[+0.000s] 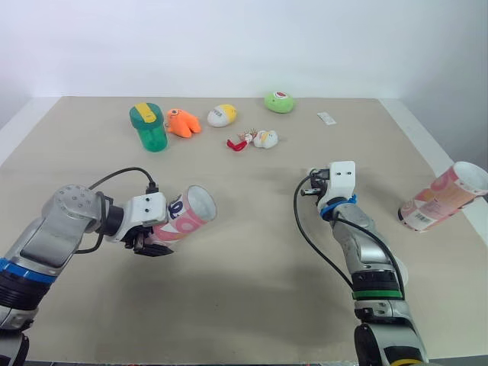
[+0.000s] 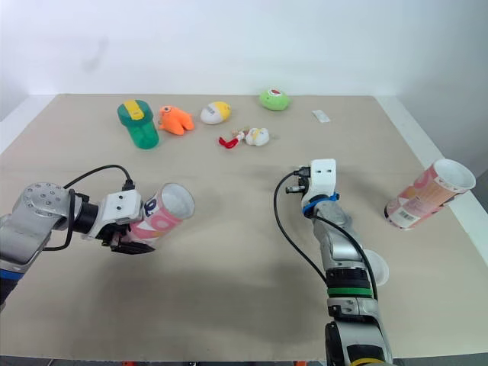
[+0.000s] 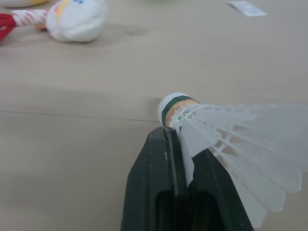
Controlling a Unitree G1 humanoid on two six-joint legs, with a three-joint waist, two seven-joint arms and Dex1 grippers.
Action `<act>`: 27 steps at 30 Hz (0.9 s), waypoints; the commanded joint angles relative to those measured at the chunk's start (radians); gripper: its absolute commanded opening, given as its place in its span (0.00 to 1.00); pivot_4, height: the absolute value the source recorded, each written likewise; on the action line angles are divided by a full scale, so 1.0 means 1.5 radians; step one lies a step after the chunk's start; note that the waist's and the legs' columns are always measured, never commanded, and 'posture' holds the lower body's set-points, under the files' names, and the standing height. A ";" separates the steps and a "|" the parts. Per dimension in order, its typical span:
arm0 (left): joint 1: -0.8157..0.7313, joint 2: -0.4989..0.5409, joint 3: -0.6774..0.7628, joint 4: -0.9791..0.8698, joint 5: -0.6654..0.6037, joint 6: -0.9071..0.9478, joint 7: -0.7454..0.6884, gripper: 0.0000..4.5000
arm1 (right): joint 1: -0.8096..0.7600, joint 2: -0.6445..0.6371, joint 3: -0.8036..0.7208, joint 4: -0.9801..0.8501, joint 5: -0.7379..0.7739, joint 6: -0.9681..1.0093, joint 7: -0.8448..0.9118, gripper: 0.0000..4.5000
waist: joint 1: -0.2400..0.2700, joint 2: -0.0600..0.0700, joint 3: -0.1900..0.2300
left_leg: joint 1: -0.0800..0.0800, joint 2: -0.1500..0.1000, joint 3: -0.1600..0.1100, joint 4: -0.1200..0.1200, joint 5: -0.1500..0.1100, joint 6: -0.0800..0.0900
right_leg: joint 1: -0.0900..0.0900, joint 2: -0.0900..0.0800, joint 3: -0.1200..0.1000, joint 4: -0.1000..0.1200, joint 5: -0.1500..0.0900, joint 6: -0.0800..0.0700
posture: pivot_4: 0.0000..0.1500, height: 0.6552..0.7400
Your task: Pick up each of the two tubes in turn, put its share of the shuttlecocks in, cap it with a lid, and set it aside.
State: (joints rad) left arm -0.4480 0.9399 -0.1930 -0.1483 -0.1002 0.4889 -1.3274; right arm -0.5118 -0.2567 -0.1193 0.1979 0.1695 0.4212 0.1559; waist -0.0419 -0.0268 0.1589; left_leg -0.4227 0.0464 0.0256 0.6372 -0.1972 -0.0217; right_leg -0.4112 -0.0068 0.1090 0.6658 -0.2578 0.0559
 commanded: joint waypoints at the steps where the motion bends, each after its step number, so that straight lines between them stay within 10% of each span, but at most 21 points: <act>1: 0.006 -0.007 -0.004 -0.023 -0.013 0.007 0.008 0.77 | -0.011 -0.015 0.002 -0.084 0.040 0.003 0.069 0.00 | 0.000 0.000 0.000 | 0.000 0.000 0.000 0.000 0.000 0.000 | 0.000 0.000 0.000 0.000 0.000 0.000 | 1.00 1.00; 9: 0.009 -0.011 -0.006 -0.022 -0.013 0.011 0.015 0.77 | -0.020 -0.119 0.148 -0.382 0.268 0.142 0.436 0.00 | 0.002 0.001 0.000 | 0.000 0.001 -0.002 0.000 0.000 0.000 | 0.001 0.001 -0.002 0.000 0.000 0.000 | 1.00 1.00; 24: 0.005 -0.015 -0.009 -0.018 -0.021 0.013 0.024 0.77 | -0.120 -0.138 0.286 -0.382 0.181 0.135 0.511 0.00 | 0.003 0.001 0.001 | 0.000 0.000 -0.002 0.001 0.000 0.000 | 0.000 0.000 -0.002 0.000 -0.001 -0.002 | 1.00 1.00; 27: 0.008 -0.015 -0.009 -0.021 -0.021 0.015 0.025 0.77 | -0.140 -0.124 0.258 -0.389 0.219 0.165 0.509 0.22 | 0.003 0.001 0.001 | 0.000 0.000 -0.002 0.001 0.000 0.000 | 0.000 0.000 -0.002 0.000 -0.001 -0.002 | 1.00 1.00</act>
State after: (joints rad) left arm -0.4406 0.9239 -0.1929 -0.1642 -0.1217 0.5086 -1.2942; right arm -0.6903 -0.4516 0.3125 -0.3415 0.4612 0.6574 0.9165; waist -0.0375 -0.0259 0.1601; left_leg -0.4232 0.0469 0.0232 0.6387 -0.1974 -0.0215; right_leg -0.4108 -0.0069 0.1059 0.6660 -0.2595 0.0528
